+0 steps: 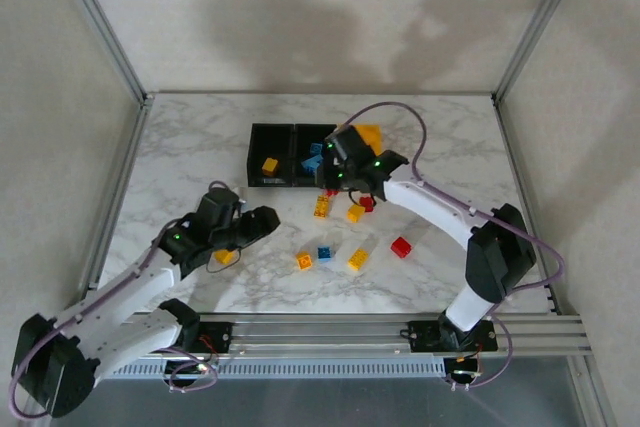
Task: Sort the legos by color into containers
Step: Place the lego in the container.
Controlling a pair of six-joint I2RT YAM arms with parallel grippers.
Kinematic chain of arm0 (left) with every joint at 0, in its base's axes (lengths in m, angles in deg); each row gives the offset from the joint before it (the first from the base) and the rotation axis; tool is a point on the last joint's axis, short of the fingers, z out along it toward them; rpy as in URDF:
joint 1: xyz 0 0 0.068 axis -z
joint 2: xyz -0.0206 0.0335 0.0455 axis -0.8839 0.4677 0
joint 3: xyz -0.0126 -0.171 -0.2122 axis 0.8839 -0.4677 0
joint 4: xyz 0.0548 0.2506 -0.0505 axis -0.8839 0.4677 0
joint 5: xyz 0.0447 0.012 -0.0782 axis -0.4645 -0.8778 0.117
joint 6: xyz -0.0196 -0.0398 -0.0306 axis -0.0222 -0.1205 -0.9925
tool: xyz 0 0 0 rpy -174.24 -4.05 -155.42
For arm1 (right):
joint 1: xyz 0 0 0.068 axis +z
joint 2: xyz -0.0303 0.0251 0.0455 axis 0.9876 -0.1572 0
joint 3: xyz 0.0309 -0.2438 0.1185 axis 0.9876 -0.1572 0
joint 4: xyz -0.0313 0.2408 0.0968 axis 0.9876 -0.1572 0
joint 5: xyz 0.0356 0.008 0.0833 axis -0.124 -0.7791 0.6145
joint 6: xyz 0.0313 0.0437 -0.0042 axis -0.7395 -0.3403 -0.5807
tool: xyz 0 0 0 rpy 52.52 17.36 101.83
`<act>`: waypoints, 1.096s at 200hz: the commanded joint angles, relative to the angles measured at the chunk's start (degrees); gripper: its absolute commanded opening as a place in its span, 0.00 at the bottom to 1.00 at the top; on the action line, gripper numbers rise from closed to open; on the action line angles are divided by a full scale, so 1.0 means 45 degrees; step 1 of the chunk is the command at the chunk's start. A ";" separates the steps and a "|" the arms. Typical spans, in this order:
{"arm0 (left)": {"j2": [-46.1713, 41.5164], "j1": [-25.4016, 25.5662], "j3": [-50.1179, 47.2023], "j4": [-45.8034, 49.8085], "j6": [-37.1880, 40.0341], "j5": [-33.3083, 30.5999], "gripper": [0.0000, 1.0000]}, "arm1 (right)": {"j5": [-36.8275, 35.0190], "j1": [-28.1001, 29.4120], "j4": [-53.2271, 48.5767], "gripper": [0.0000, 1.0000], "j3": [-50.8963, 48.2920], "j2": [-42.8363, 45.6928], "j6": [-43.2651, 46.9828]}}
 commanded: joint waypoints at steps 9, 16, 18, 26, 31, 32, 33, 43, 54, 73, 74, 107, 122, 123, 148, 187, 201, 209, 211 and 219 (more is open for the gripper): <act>0.1495 0.0669 0.1326 -0.1503 0.0086 -0.0468 0.66 | -0.0359 -0.1315 -0.0519 0.34 0.0646 -0.0073 0.0940; 0.1844 0.0782 0.1583 -0.1634 0.0135 -0.0484 0.66 | -0.0366 -0.1597 -0.0542 0.34 0.0876 -0.0268 0.1063; 0.1937 0.0802 0.1668 -0.1683 0.0144 -0.0475 0.66 | -0.0360 -0.1670 -0.0545 0.34 0.0939 -0.0336 0.1082; 0.2315 0.0900 0.1930 -0.1818 0.0184 -0.0456 0.66 | -0.0359 -0.1985 -0.0487 0.34 0.1161 -0.0558 0.1188; 0.2523 0.0966 0.2093 -0.1869 0.0220 -0.0437 0.66 | -0.0359 -0.2170 -0.0429 0.34 0.1294 -0.0728 0.1240; 0.2565 0.0969 0.2126 -0.1892 0.0223 -0.0432 0.66 | -0.0368 -0.2209 -0.0406 0.34 0.1326 -0.0765 0.1232; 0.2615 0.0980 0.2152 -0.1913 0.0224 -0.0429 0.66 | -0.0373 -0.2248 -0.0395 0.34 0.1361 -0.0803 0.1248; 0.2977 0.1076 0.2416 -0.2000 0.0259 -0.0399 0.66 | -0.0398 -0.2604 -0.0347 0.34 0.1678 -0.1173 0.1291; 0.3316 0.1180 0.2628 -0.2085 0.0294 -0.0359 0.65 | -0.0530 -0.2925 -0.0271 0.34 0.2062 -0.1710 0.1349; 0.3672 0.1299 0.2803 -0.2061 0.0342 -0.0353 0.65 | -0.0678 -0.3381 -0.0247 0.34 0.2899 -0.2751 0.1435; 0.3696 0.1302 0.2813 -0.2066 0.0342 -0.0351 0.65 | -0.0694 -0.3391 -0.0256 0.34 0.2958 -0.2782 0.1447; 0.3721 0.1343 0.2744 -0.2037 0.0315 -0.0412 0.65 | -0.1449 -0.3707 -0.0556 0.34 0.4737 -0.4665 0.1594; 0.3684 0.1353 0.2706 -0.1976 0.0308 -0.0481 0.65 | -0.1694 -0.3731 -0.0668 0.35 0.5432 -0.5322 0.1663; 0.3682 0.1348 0.2705 -0.1975 0.0316 -0.0493 0.65 | -0.1710 -0.3742 -0.0682 0.35 0.5485 -0.5366 0.1668; 0.3678 0.1346 0.2618 -0.1893 0.0330 -0.0545 0.65 | -0.1972 -0.3810 -0.1088 0.36 0.6537 -0.6315 0.1698; 0.3676 0.1353 0.2496 -0.1797 0.0434 -0.0667 0.66 | -0.2459 -0.3811 -0.1150 0.38 0.7016 -0.6931 0.1736; 0.3738 0.1343 0.2471 -0.1792 0.0448 -0.0647 0.65 | -0.2565 -0.3795 -0.1220 0.39 0.7204 -0.7085 0.1689; 0.3777 0.1358 0.2471 -0.1797 0.0450 -0.0632 0.65 | -0.2542 -0.3808 -0.1242 0.40 0.7320 -0.7151 0.1687; 0.3788 0.1347 0.2471 -0.1793 0.0448 -0.0634 0.65 | -0.2540 -0.3800 -0.1247 0.40 0.7330 -0.7160 0.1682; 0.3798 0.1343 0.2471 -0.1798 0.0466 -0.0626 0.65 | -0.2519 -0.3805 -0.1224 0.40 0.7369 -0.7190 0.1676</act>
